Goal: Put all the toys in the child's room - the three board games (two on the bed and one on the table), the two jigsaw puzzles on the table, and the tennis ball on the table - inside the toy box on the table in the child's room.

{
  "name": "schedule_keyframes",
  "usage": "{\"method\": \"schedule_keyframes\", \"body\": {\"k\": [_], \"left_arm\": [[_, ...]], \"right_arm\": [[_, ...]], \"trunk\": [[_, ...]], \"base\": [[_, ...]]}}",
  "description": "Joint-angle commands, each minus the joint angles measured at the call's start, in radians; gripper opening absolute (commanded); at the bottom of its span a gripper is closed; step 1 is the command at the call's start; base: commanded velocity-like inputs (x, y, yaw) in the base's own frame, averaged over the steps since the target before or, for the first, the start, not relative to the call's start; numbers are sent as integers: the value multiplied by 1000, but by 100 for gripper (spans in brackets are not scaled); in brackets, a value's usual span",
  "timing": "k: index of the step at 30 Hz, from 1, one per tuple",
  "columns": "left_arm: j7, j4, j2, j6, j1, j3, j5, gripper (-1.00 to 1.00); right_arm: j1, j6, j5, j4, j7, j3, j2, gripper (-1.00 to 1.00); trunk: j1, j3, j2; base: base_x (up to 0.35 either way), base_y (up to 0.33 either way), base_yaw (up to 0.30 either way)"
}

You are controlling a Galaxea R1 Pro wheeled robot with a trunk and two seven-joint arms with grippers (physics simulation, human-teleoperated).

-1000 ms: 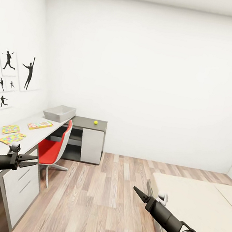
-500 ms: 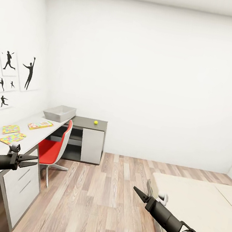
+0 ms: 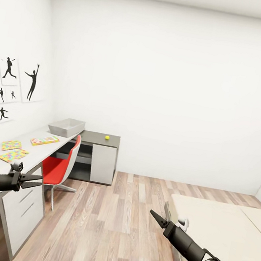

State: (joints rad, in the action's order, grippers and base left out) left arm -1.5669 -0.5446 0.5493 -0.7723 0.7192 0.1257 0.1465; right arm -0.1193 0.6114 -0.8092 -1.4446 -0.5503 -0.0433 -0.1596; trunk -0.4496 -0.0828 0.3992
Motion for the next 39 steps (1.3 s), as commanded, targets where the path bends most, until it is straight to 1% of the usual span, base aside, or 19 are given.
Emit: {"method": "schedule_keyframes", "body": {"k": [1, 10, 20, 30, 39], "left_arm": [[-4, 0, 0, -10, 0, 0, -1, 100], [-4, 0, 0, -9, 0, 0, -1, 100], [-4, 0, 0, -9, 0, 0, -1, 100], [-4, 0, 0, -8, 0, 0, -1, 100], [-4, 0, 0, -7, 0, 0, -1, 100]], "right_arm": [[0, 8, -6, 0, 0, -1, 0, 100], [0, 6, -5, 1, 0, -1, 1, 100], [0, 7, -5, 2, 1, -1, 2, 100], [0, 7, -5, 1, 0, -1, 1, 100], [0, 8, -6, 0, 0, -2, 0, 100]], "trunk": [[0, 0, 1], [0, 0, 1], [0, 0, 1], [0, 0, 1], [0, 0, 1]], "base": [[0, -97, 0], [0, -50, 0], [0, -112, 0], [0, -40, 0], [-34, -174, 0]]}}
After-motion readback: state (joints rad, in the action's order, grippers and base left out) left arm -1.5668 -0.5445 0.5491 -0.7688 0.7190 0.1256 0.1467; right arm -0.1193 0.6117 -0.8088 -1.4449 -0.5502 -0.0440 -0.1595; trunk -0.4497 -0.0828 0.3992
